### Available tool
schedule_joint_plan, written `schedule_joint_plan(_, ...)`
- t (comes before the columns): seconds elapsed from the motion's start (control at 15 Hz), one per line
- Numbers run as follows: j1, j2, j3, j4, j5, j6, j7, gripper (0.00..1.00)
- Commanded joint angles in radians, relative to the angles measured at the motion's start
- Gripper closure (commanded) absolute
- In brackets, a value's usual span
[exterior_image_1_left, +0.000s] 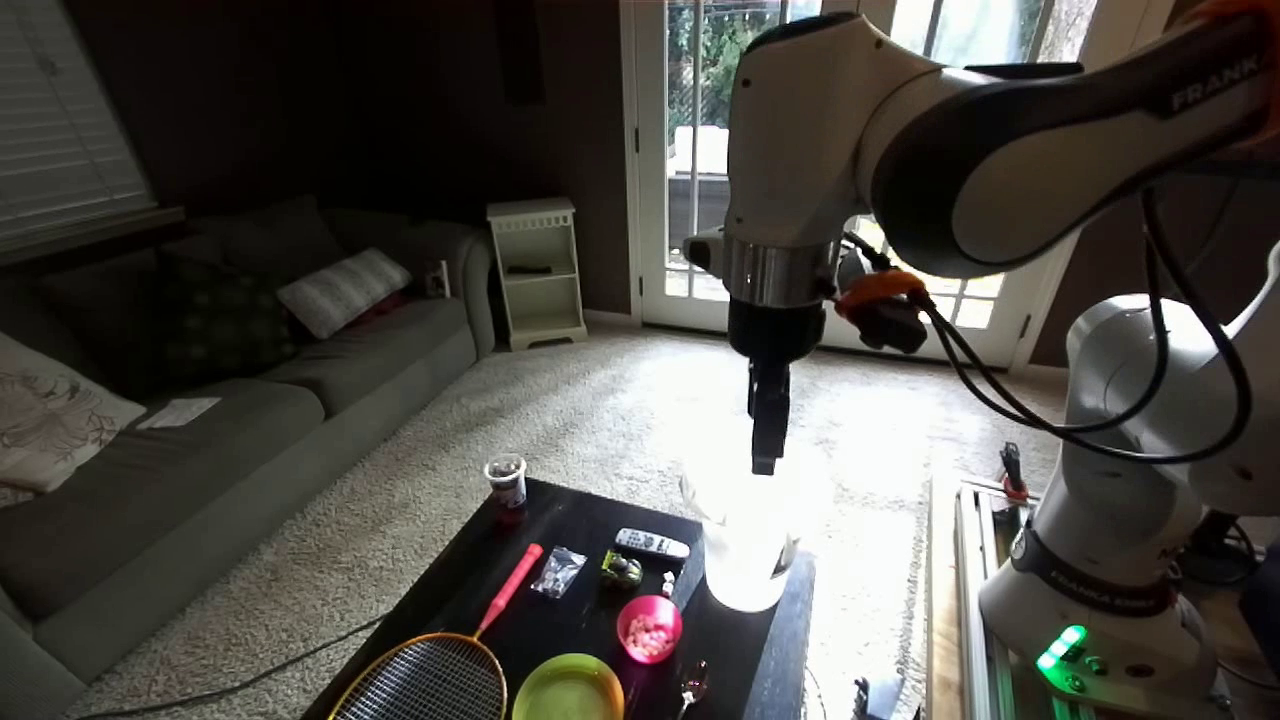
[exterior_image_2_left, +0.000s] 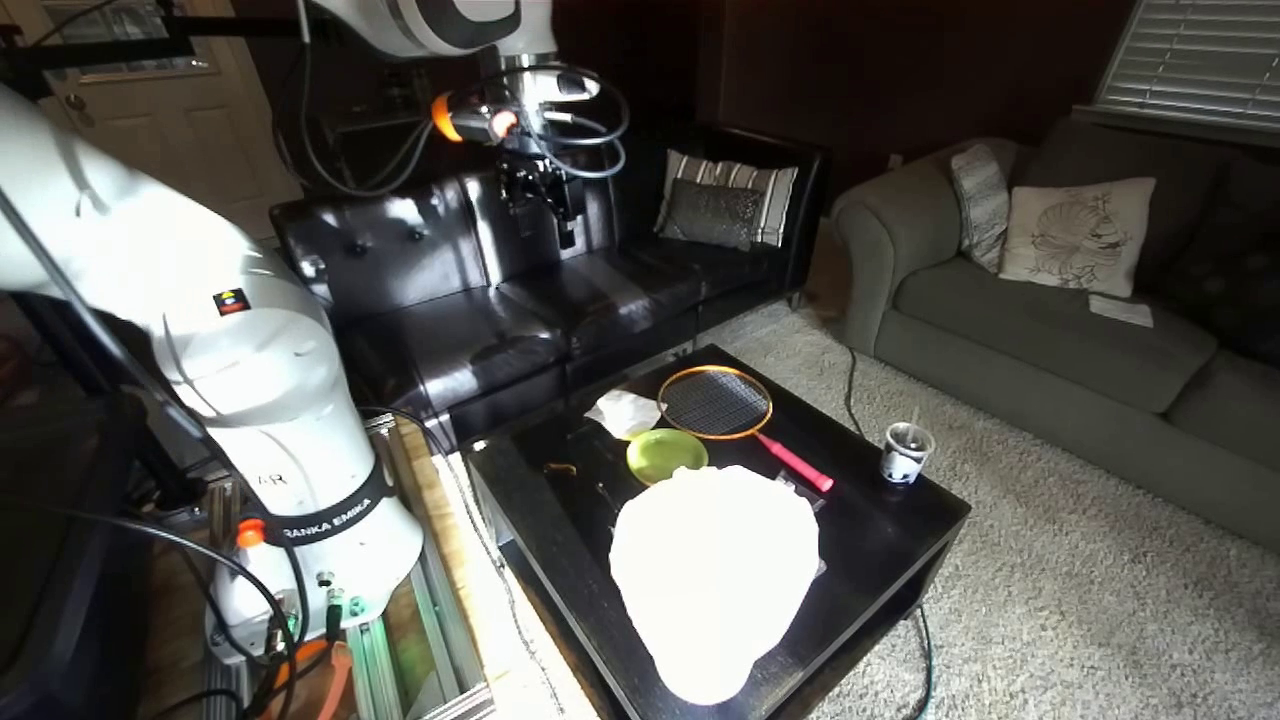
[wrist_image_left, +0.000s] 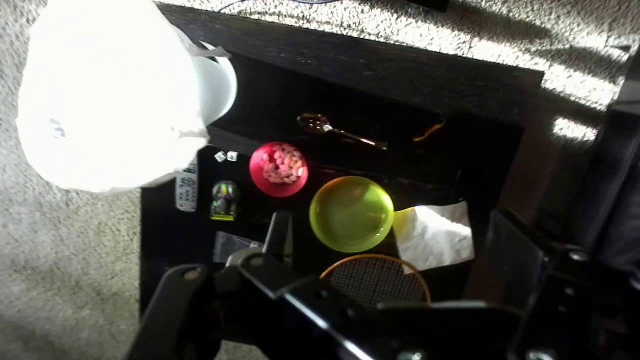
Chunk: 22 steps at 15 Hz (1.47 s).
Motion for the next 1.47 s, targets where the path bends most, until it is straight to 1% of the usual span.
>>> schedule_joint_plan(0.0,0.097,0.160,0.074,-0.015,0.050,0.162,-0.008,0.00)
schedule_joint_plan(0.13,0.144,0.277,0.112,-0.018,0.071,0.286,-0.014,0.00)
schedule_joint_plan(0.27,0.175,0.400,0.142,-0.012,0.075,0.393,-0.019,0.00)
schedule_joint_plan(0.4,0.213,0.511,0.135,0.006,0.115,0.452,-0.116,0.00)
schedule_joint_plan(0.47,0.193,0.392,0.141,-0.033,0.070,0.403,-0.036,0.00)
schedule_joint_plan(0.6,0.204,0.481,0.145,-0.022,0.083,0.449,-0.072,0.00)
schedule_joint_plan(0.67,0.203,0.502,0.145,-0.015,0.083,0.453,-0.080,0.00)
schedule_joint_plan(0.87,0.202,0.513,0.142,-0.001,0.083,0.454,-0.088,0.00)
schedule_joint_plan(1.0,0.211,0.592,0.142,0.000,0.176,0.512,-0.117,0.00)
schedule_joint_plan(1.13,0.227,0.708,0.161,0.027,0.284,0.569,-0.219,0.00)
schedule_joint_plan(1.27,0.220,0.834,0.205,0.069,0.391,0.631,-0.349,0.00)
schedule_joint_plan(1.4,0.181,0.949,0.276,0.116,0.469,0.674,-0.460,0.00)
